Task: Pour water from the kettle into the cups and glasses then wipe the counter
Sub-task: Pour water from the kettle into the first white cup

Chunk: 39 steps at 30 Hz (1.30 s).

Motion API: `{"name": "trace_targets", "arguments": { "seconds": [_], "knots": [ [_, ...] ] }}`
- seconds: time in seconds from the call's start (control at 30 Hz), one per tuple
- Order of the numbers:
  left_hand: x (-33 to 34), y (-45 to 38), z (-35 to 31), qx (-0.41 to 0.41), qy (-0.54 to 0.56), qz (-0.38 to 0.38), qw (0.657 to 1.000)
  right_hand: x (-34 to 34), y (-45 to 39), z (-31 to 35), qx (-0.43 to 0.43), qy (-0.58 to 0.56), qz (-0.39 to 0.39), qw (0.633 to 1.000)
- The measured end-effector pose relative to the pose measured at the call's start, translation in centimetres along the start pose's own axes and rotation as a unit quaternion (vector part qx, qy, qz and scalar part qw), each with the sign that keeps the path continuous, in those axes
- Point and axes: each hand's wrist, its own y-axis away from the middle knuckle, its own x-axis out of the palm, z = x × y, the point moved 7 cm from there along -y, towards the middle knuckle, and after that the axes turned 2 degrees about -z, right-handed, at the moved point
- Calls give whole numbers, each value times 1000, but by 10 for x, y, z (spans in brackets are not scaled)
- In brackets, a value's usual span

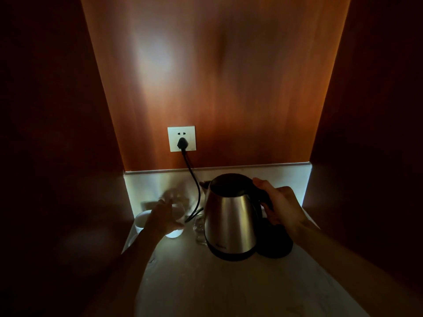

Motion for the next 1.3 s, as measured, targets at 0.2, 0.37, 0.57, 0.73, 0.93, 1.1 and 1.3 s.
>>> {"name": "trace_targets", "arguments": {
  "seconds": [0.2, 0.37, 0.57, 0.73, 0.93, 1.1, 1.3],
  "knots": [
    [-25, 22, -9, 8, 9, -26, 1000, 3, 13, 4, -7, 4, 0, 1000],
    [-47, 49, -25, 19, 47, -36, 998, 8, 32, 11, -12, -6, -1, 1000],
    [-55, 95, -48, 67, 32, -43, 996, 4, 61, 19, -14, -21, -10, 1000],
    [-42, 131, -45, 65, 72, -39, 994, -6, 90, 24, -15, -23, -3, 1000],
    [-7, 176, -49, 56, 135, -12, 989, -27, 117, 25, -18, -10, -10, 1000],
    [20, 205, -62, 67, 141, 7, 988, -45, 138, 17, -32, 18, -14, 999],
    [33, 228, -72, 76, 153, -11, 985, -59, 150, 3, -28, 20, -11, 999]
  ]
}}
